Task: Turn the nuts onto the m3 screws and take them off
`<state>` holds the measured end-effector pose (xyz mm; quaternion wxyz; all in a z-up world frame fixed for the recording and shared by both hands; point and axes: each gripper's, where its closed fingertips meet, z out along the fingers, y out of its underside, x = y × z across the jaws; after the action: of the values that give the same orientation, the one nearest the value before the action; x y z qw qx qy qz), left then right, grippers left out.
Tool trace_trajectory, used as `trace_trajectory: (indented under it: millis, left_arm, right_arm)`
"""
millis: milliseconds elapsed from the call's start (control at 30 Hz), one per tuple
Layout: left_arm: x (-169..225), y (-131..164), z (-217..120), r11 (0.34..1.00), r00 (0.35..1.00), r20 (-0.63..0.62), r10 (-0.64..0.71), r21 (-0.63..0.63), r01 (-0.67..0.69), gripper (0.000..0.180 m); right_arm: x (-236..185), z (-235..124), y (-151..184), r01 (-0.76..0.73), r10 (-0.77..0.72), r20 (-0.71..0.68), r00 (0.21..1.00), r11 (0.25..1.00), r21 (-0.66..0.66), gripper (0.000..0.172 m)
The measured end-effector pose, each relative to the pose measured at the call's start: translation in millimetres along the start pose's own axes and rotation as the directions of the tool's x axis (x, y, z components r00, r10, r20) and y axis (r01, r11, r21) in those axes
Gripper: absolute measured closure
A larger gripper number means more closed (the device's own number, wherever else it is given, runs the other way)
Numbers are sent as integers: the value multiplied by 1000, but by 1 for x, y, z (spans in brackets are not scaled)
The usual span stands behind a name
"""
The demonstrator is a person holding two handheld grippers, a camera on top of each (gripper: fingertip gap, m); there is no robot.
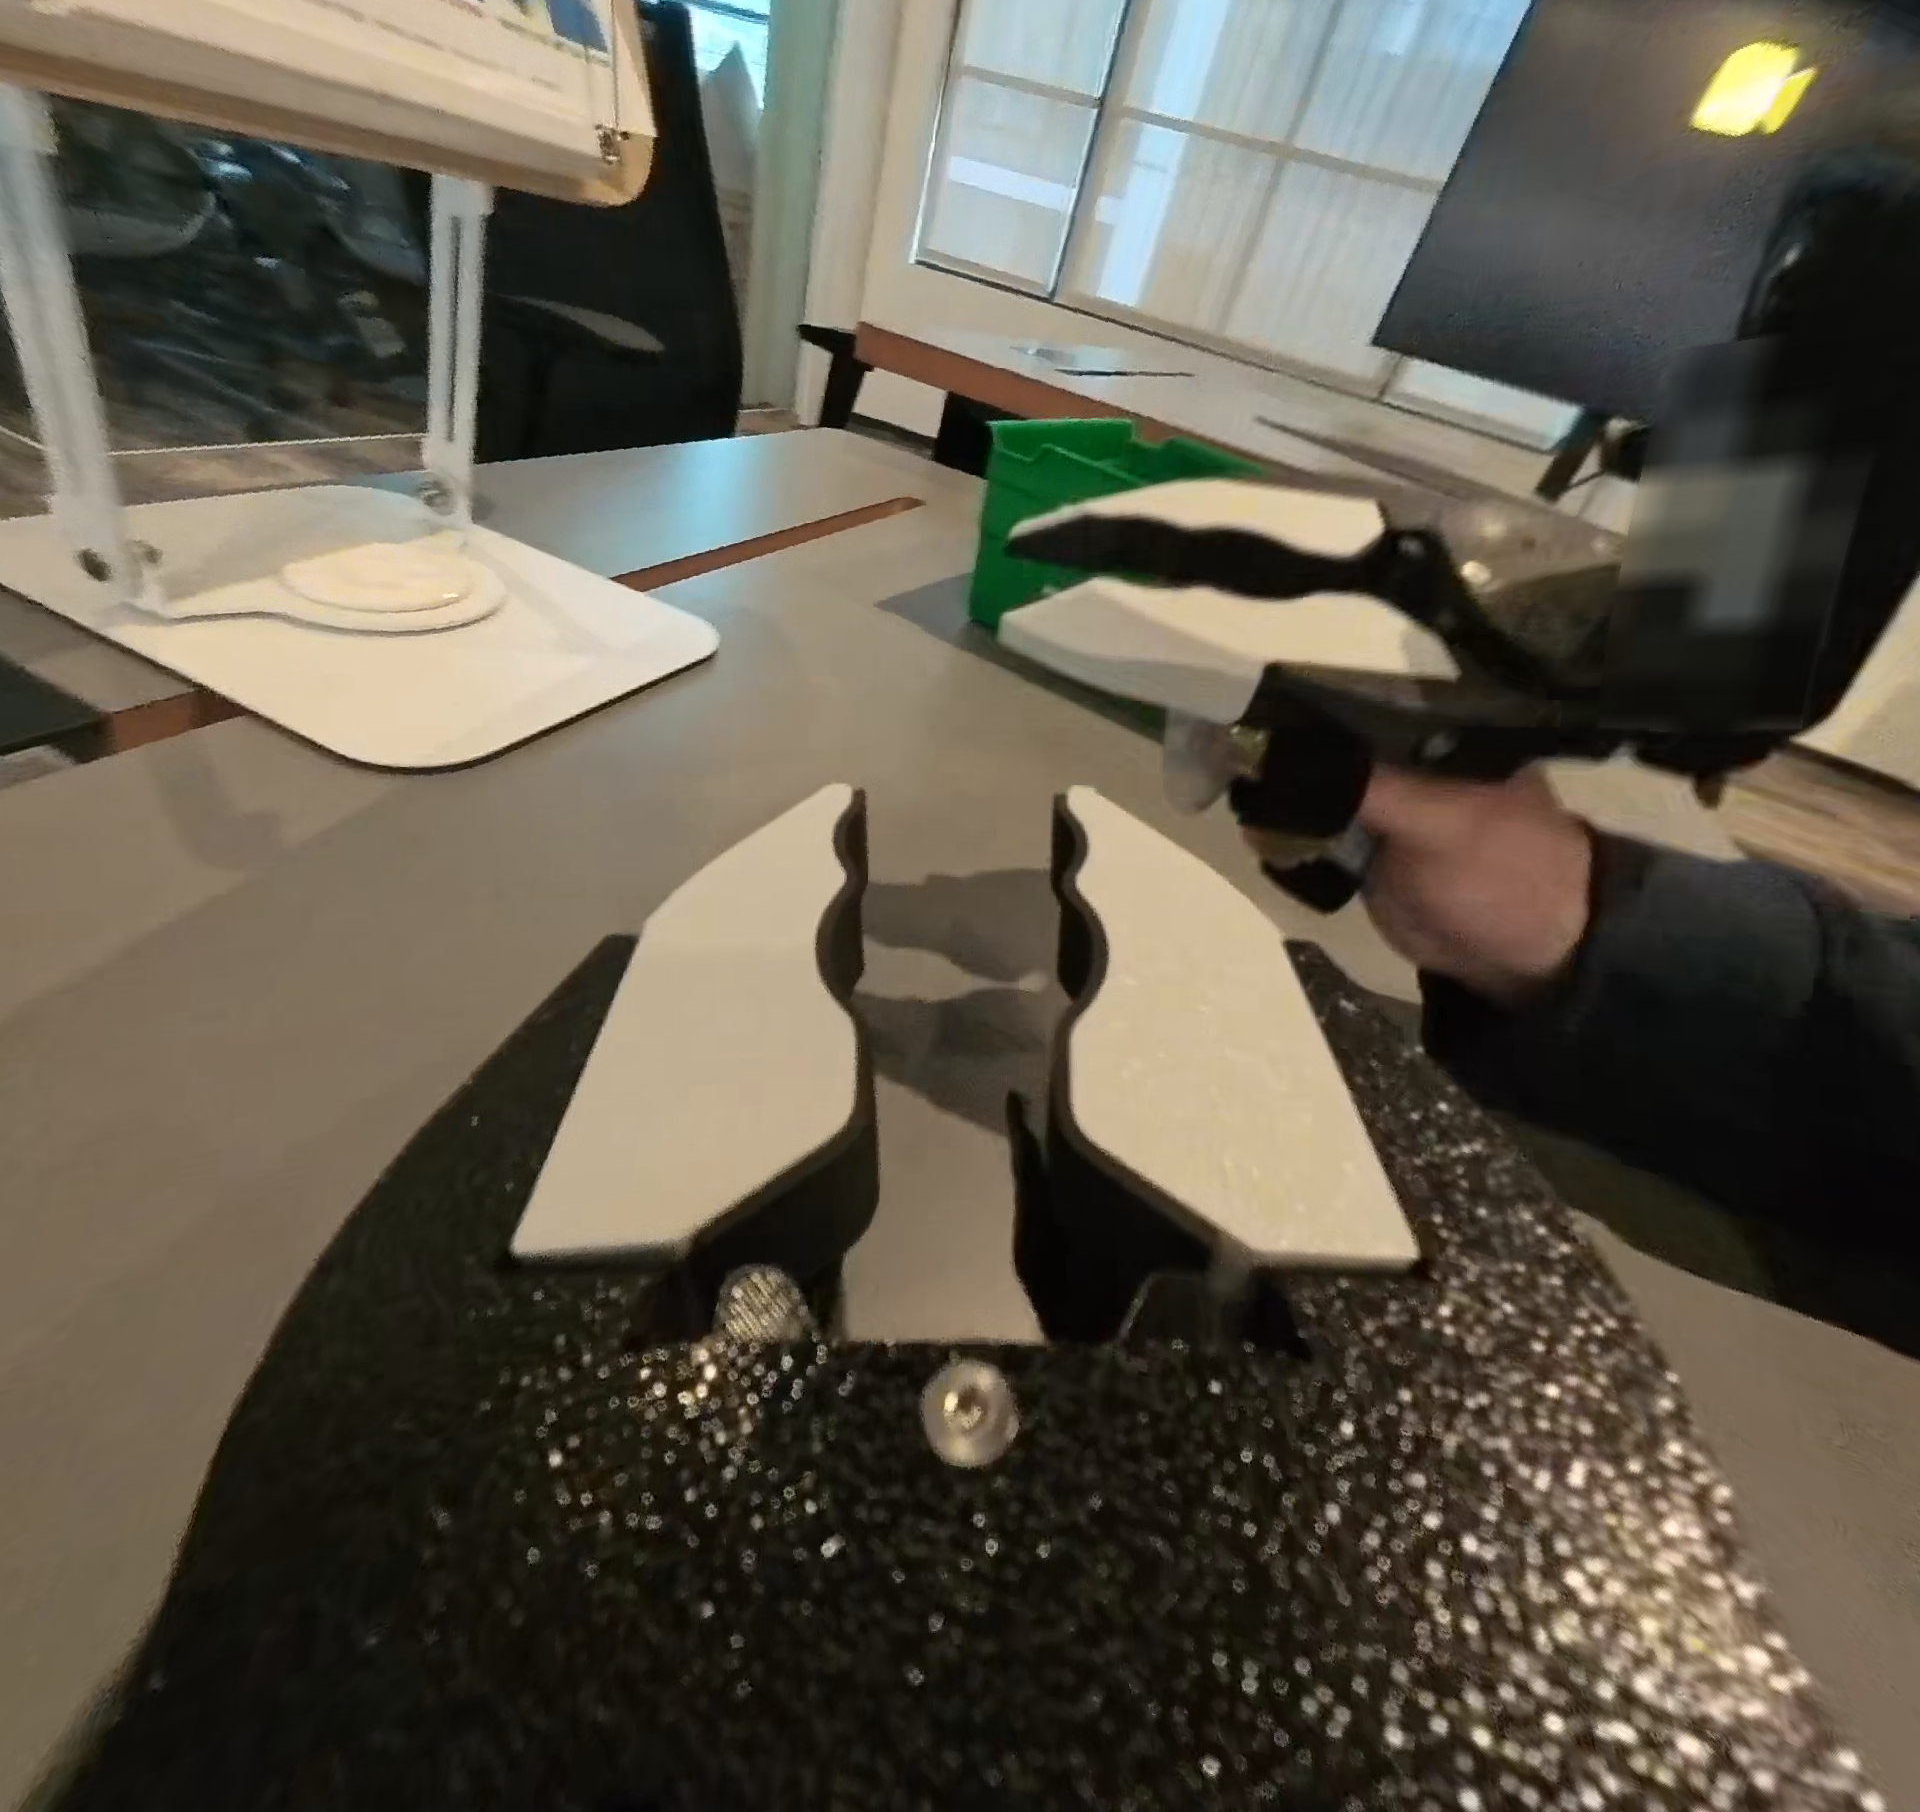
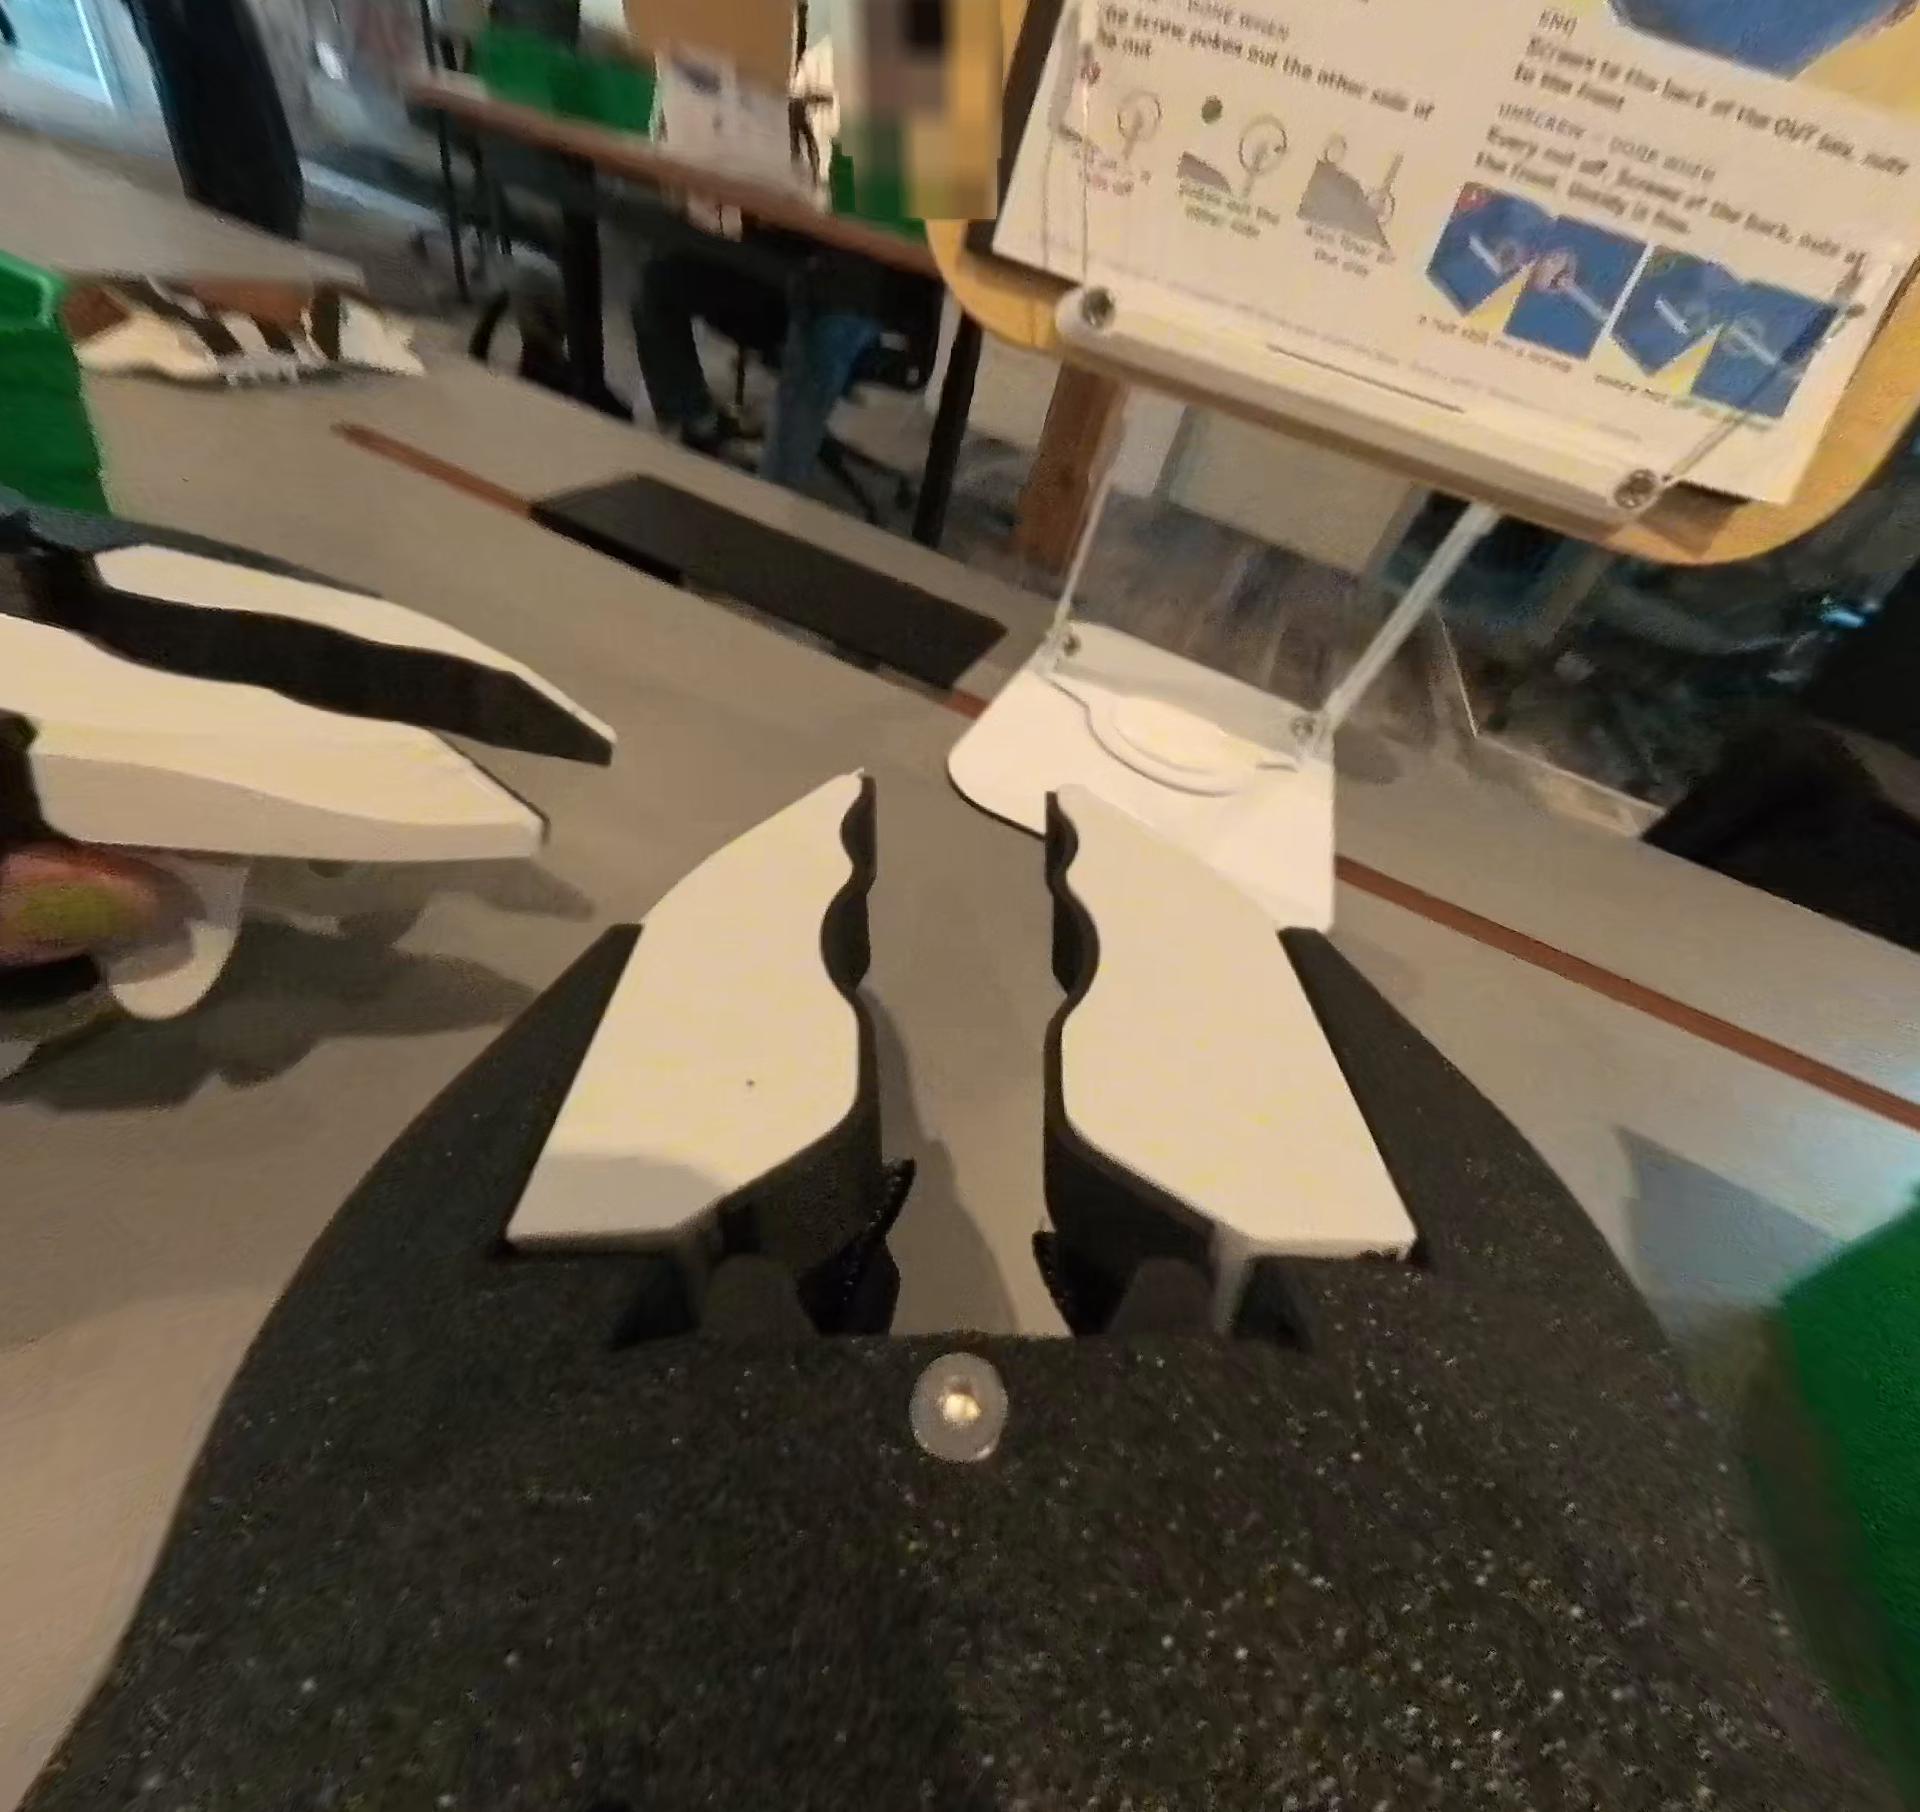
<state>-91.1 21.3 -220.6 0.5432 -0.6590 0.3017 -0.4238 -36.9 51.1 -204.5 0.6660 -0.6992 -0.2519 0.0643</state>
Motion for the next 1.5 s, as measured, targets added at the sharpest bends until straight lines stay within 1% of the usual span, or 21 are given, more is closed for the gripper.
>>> trace_trajectory:
  millis: [100, 200, 300, 400, 533, 633, 733, 800, 833, 867, 900, 933, 967, 1033, 1067, 1133, 1200, 1267, 1367, 1467, 1500]
  left_arm:
    - [-2, 0, 0, 999, 999, 27, 36, -6, -35, 148]
    - [-7, -4, -1, 997, 994, 77, 77, 2, -78, 141]
    - [-8, -15, -5, 988, 981, 124, 148, 22, -152, 135]
    - [4, -32, -14, 978, 970, 144, 197, 39, -205, 135]
    - [39, -70, -34, 973, 965, 150, 214, 55, -224, 138]
    - [61, -98, -66, 972, 959, 187, 215, 60, -229, 140]
    - [63, -124, -118, 969, 936, 286, 203, 79, -234, 144]
    - [46, -135, -162, 965, 887, 404, 222, 37, -258, 159]
    - [33, -137, -185, 961, 847, 467, 253, -19, -277, 164]
    - [19, -137, -208, 945, 796, 513, 320, -109, -310, 168]
    - [2, -134, -228, 912, 739, 534, 410, -224, -343, 169]
    - [-14, -126, -243, 864, 707, 502, 499, -349, -362, 169]
    - [-28, -113, -254, 808, 708, 430, 560, -470, -355, 169]
    - [-54, -82, -271, 670, 745, 255, 616, -667, -325, 162]
    - [-65, -66, -278, 583, 764, 152, 628, -742, -332, 159]
    - [-83, -36, -288, 409, 791, -41, 611, -839, -360, 154]
    - [-95, -14, -294, 253, 805, -194, 561, -885, -390, 152]
    - [-103, 2, -296, 142, 809, -310, 499, -892, -429, 154]
    - [-116, 23, -301, 16, 812, -420, 405, -885, -466, 152]
    - [-129, 42, -306, -69, 805, -498, 321, -860, -505, 153]
    - [-135, 47, -310, -110, 797, -523, 303, -849, -516, 152]
  right_arm:
    - [-13, 2, 4, 8, -10, 15, 1000, 996, 93, 142]
    - [-15, -2, -5, 25, -30, 25, 999, 985, 173, 144]
    - [-17, -4, -3, -8, -2, 55, 998, 984, 176, 145]
    - [-18, -6, -5, -31, 16, 78, 997, 981, 194, 147]
    - [-22, -6, -6, -28, 7, 104, 995, 978, 205, 151]
    - [-26, -8, -7, -21, -6, 123, 992, 977, 212, 154]
    - [-30, -11, -10, -22, -10, 142, 990, 974, 225, 156]
    - [-32, -12, -11, -29, -8, 155, 988, 972, 233, 157]
    - [-33, -12, -11, -32, -6, 158, 987, 972, 234, 157]
    - [-33, -12, -11, -34, -5, 163, 987, 971, 235, 158]
    - [-33, -12, -11, -37, -3, 167, 986, 971, 237, 158]
    - [-34, -12, -12, -41, 0, 172, 985, 971, 237, 159]
    - [-34, -12, -11, -47, 4, 180, 984, 970, 237, 159]
    - [-36, -11, -12, -56, 10, 194, 981, 970, 237, 159]
    - [-36, -10, -12, -57, 10, 198, 980, 970, 237, 159]
    - [-37, -10, -12, -57, 7, 205, 979, 970, 237, 159]
    - [-38, -10, -12, -53, 2, 208, 978, 970, 239, 159]
    - [-39, -9, -12, -48, -4, 213, 977, 970, 237, 159]
    - [-41, -8, -11, -39, -13, 219, 976, 971, 234, 159]
    - [-43, -6, -10, -32, -21, 226, 974, 973, 227, 159]
    - [-44, -5, -9, -31, -21, 229, 973, 974, 223, 159]
